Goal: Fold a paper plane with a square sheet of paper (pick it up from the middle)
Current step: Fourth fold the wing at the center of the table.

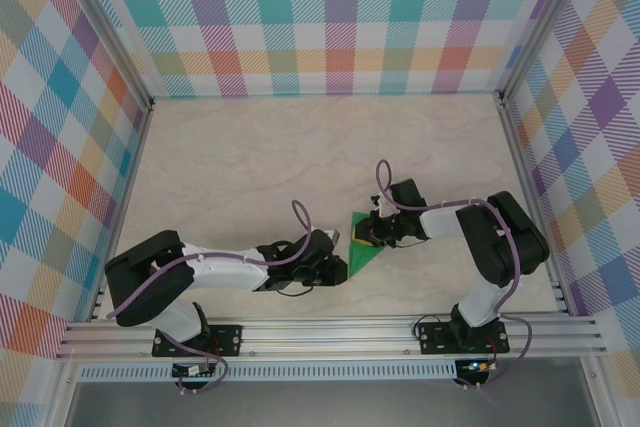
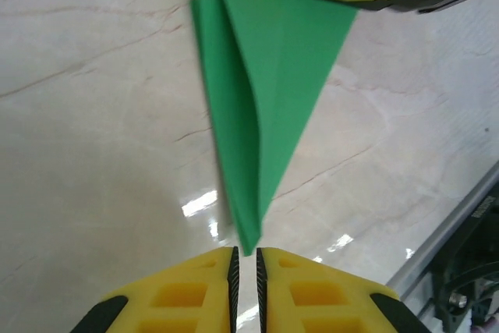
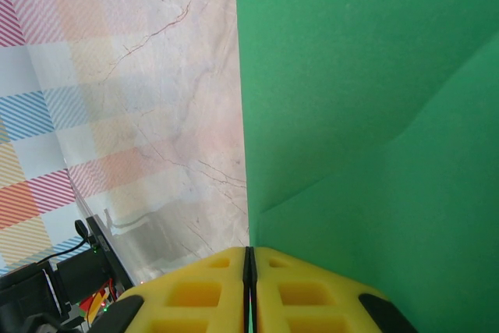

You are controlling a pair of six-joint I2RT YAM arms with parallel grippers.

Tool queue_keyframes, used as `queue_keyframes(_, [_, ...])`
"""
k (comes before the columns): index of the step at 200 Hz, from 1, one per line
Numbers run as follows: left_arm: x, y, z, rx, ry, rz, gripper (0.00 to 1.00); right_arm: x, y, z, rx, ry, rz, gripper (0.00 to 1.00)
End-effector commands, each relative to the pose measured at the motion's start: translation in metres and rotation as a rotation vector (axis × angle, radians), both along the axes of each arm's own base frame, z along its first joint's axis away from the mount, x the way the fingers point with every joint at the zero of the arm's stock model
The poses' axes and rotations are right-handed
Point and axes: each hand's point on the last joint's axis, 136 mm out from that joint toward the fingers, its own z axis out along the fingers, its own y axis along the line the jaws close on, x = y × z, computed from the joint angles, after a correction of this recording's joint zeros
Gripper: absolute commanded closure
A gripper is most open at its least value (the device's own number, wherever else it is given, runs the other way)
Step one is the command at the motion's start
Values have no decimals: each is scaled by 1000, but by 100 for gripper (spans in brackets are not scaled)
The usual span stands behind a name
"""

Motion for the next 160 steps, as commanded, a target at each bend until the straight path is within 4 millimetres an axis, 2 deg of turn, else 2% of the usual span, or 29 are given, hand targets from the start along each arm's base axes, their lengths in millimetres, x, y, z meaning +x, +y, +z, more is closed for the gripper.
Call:
queue_keyframes(1, [10, -21, 26, -47, -56, -21, 83, -18, -30, -50, -192, 104, -53, 89])
queue_keyframes(12, [14, -30, 29, -58, -63, -24, 83, -18, -29, -50, -191, 102, -52, 89])
queue_keyframes(34, [20, -42, 23, -59, -58, -30, 83, -19, -29, -51, -190, 104, -52, 89])
queue_keyframes(51, [20, -49, 12, -57, -33, -44, 83, -18, -29, -51, -189, 103, -51, 89])
queue_keyframes(65, [18, -47, -2, -33, -4, -36, 83, -19, -29, -51, -189, 105, -50, 89])
queue_keyframes(103, [7, -23, -37, 39, 72, 13, 84, -19, -30, -51, -189, 102, -49, 89])
queue_keyframes(160, [-14, 16, -66, 96, 129, 75, 85, -19, -31, -51, -194, 103, -48, 89])
